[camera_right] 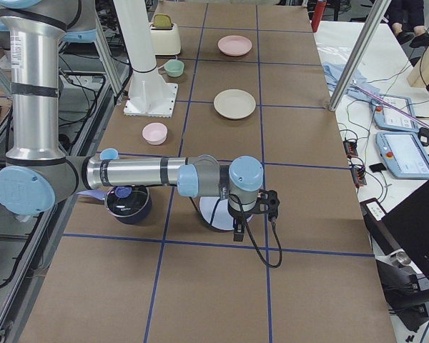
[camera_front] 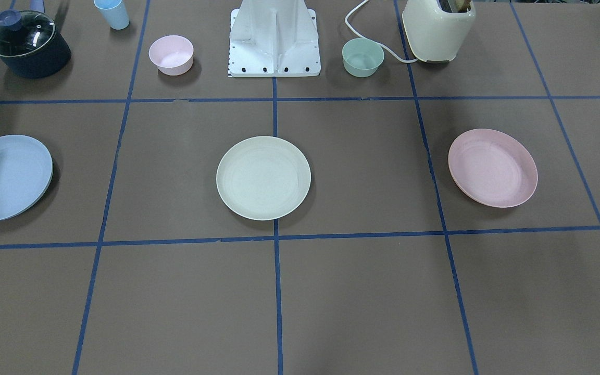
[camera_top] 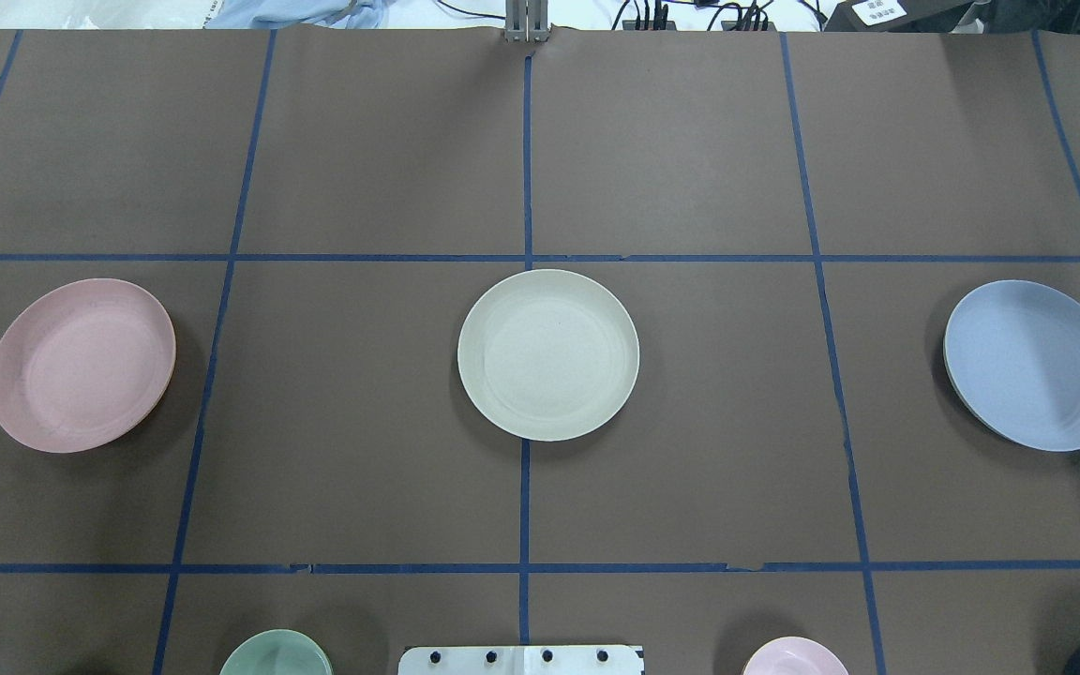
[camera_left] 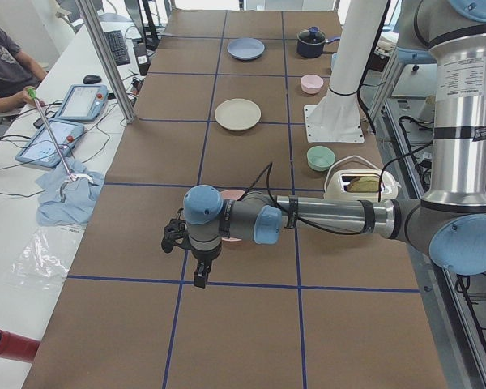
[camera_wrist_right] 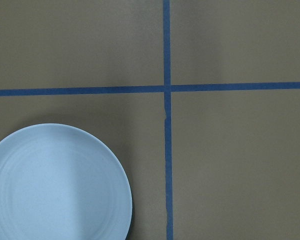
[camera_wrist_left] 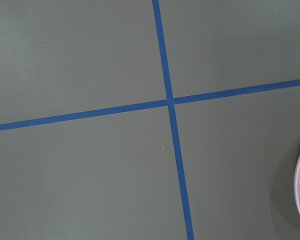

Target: Stack three plates with pink and blue

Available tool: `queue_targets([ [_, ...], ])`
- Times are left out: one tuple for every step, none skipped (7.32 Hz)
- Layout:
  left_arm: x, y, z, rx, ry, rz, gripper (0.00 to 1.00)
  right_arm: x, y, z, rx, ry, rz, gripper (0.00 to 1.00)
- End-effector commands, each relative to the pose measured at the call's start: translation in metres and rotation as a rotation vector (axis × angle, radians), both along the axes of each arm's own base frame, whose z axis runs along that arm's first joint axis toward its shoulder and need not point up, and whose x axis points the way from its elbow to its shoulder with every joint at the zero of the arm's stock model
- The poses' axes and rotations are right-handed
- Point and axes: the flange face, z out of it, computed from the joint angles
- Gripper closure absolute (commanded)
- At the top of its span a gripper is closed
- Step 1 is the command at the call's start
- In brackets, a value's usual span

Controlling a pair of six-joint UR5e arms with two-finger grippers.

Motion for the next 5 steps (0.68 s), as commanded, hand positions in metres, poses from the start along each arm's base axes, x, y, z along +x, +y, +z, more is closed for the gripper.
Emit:
queue_targets([
  [0.001,-0.003,-0.013,0.064,0.004,0.002,0.0,0.0,-0.001,-0.003,0.006,-0.002,0.0,0.0],
  [0.011,-0.014,-0.024,0.122,0.008,0.012,0.0,0.0,-0.001,-0.004,0.009,-0.002,0.0,0.0],
  [0.027,-0.017,-0.028,0.148,0.012,0.045,0.0,0.0,-0.003,-0.006,0.013,-0.002,0.0,0.0],
  [0.029,-0.02,-0.039,0.218,0.022,0.048,0.0,-0.001,-0.004,-0.008,0.018,-0.003,-0.003,0.0],
  [0.046,-0.022,-0.029,0.124,0.071,-0.025,0.0,-0.001,-0.007,-0.014,0.032,-0.004,-0.004,0.0],
])
